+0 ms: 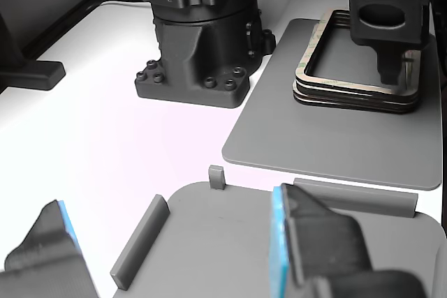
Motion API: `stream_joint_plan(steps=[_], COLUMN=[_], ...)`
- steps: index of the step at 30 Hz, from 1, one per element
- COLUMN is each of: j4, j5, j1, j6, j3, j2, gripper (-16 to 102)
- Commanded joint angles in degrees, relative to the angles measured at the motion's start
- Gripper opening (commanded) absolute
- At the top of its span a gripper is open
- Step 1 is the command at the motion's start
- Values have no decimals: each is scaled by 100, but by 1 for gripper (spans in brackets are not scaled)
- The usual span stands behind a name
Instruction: Move top rectangular frame to the holder.
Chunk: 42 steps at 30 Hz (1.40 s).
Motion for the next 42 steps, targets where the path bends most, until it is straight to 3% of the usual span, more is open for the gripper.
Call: stream_joint_plan(steps=[1,8,24,35,42], j4=[-53,-26,-281,-334,-378], j5=[26,167,272,316,352], j1=[-62,-105,-246,-264,-308], j6=[-35,53,-79,44,97], j3=[-70,26,281,334,387], j2=[141,220,272,272,272], gripper=[92,70,64,48,45])
